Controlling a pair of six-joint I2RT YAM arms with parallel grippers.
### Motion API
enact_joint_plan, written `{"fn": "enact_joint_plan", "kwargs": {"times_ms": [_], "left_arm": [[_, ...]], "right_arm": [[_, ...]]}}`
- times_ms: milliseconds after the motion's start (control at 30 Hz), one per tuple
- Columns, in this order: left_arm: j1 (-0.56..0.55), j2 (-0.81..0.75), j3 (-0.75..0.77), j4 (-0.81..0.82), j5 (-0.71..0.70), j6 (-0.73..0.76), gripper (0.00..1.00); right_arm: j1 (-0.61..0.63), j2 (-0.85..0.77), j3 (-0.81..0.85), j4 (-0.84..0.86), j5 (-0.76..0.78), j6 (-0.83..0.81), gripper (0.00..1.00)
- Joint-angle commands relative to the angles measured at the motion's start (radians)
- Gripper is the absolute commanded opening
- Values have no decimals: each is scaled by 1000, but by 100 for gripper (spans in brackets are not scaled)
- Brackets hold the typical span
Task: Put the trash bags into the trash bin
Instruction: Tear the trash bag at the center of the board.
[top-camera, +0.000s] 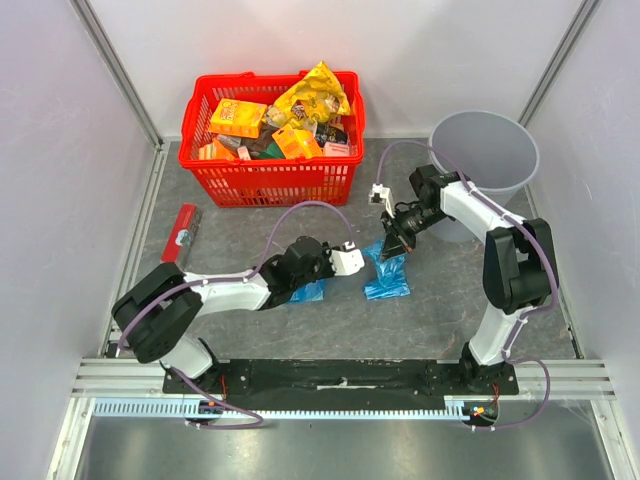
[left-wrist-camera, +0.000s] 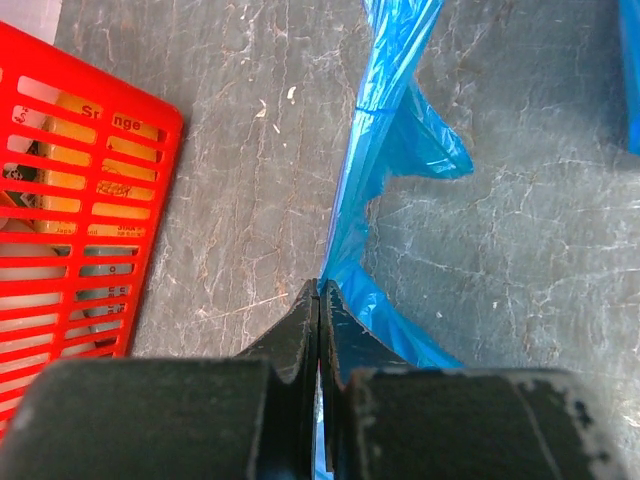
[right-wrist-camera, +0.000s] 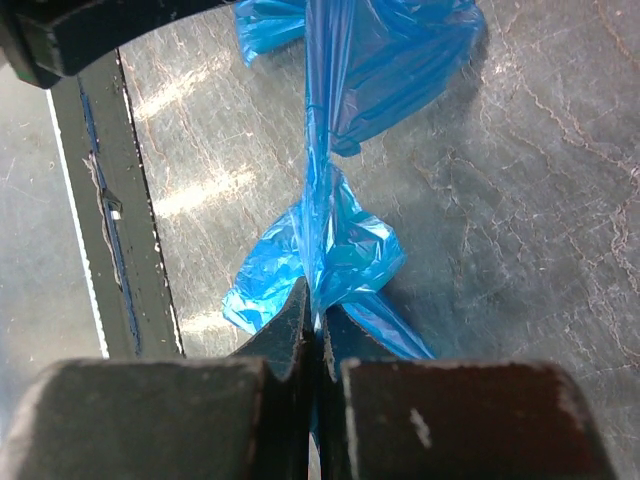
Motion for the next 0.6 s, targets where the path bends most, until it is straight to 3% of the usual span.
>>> {"fn": "enact_joint_plan", "kwargs": {"times_ms": [0, 567], "left_arm": [[63, 45, -22, -107, -231, 24, 2], [173, 138, 58, -110, -346, -48, 2]], "right_arm": [[-53, -78, -17, -49, 26, 3, 0], [-59, -145, -150, 5, -41, -4, 0]]}}
